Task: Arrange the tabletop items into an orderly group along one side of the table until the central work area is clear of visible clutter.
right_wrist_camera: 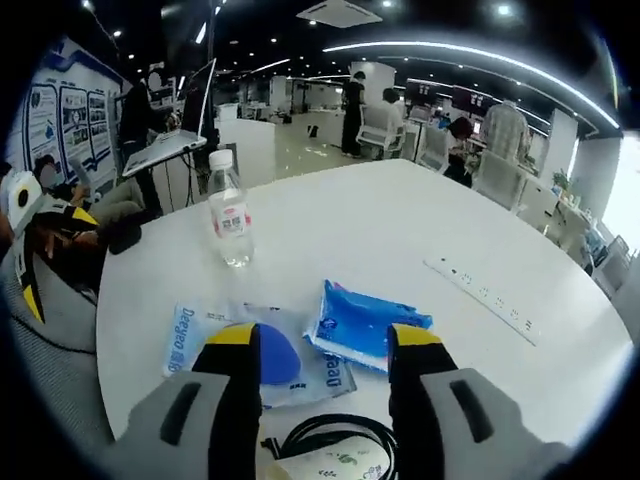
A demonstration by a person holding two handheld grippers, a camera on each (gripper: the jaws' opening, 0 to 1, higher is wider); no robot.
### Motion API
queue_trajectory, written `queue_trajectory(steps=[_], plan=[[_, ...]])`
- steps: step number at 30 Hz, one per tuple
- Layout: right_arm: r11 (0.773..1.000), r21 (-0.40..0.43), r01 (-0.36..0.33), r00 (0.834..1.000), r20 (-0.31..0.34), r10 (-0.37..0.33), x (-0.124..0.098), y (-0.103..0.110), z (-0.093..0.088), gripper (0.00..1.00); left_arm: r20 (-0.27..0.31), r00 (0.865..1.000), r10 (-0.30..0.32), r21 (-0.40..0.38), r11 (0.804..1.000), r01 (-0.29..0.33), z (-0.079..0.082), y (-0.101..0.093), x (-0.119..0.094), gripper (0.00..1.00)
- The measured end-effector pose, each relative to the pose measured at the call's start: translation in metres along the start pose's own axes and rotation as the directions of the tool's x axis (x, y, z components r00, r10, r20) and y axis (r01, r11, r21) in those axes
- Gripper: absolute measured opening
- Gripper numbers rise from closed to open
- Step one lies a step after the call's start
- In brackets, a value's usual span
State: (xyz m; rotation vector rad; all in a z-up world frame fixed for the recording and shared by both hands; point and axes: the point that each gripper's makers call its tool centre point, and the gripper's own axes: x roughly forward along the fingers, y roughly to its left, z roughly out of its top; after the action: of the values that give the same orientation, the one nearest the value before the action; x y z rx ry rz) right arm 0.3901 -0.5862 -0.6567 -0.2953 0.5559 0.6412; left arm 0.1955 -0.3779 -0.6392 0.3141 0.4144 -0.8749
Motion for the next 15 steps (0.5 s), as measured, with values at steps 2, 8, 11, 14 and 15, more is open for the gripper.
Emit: queue_trajectory(steps=[2,8,11,14,15], plan=[[1.0,0.001,-0.005,1.0,0.008,0.005,0.005,0.001,0.0,0.46,-0.005,1.0,0.001,0.001,1.0,-0.001,-0.001,0.001,0.0,0.94],[0.998,0.052,-0.022,0.999,-0.026,0.024,0.029,0.004,-0.009,0.43,-0.007,1.0,0.011,-0.011,1.0,-0.011,-0.002,0.003,0.0,0.93],[0.997,0.079,-0.018,0.999,-0.034,0.021,0.039,0.003,-0.011,0.41,-0.01,1.0,0.013,-0.009,1.0,-0.013,-0.003,0.004,0.0,0.92],[0.994,0.114,-0.001,0.999,-0.034,0.005,0.047,-0.001,-0.012,0.36,-0.015,1.0,0.016,-0.01,1.0,-0.016,-0.004,0.005,0.001,0.92],[0.993,0.119,0.011,0.999,-0.037,-0.007,0.051,-0.004,-0.013,0.34,-0.014,1.0,0.021,-0.006,1.0,-0.021,-0.004,0.006,0.0,0.92]])
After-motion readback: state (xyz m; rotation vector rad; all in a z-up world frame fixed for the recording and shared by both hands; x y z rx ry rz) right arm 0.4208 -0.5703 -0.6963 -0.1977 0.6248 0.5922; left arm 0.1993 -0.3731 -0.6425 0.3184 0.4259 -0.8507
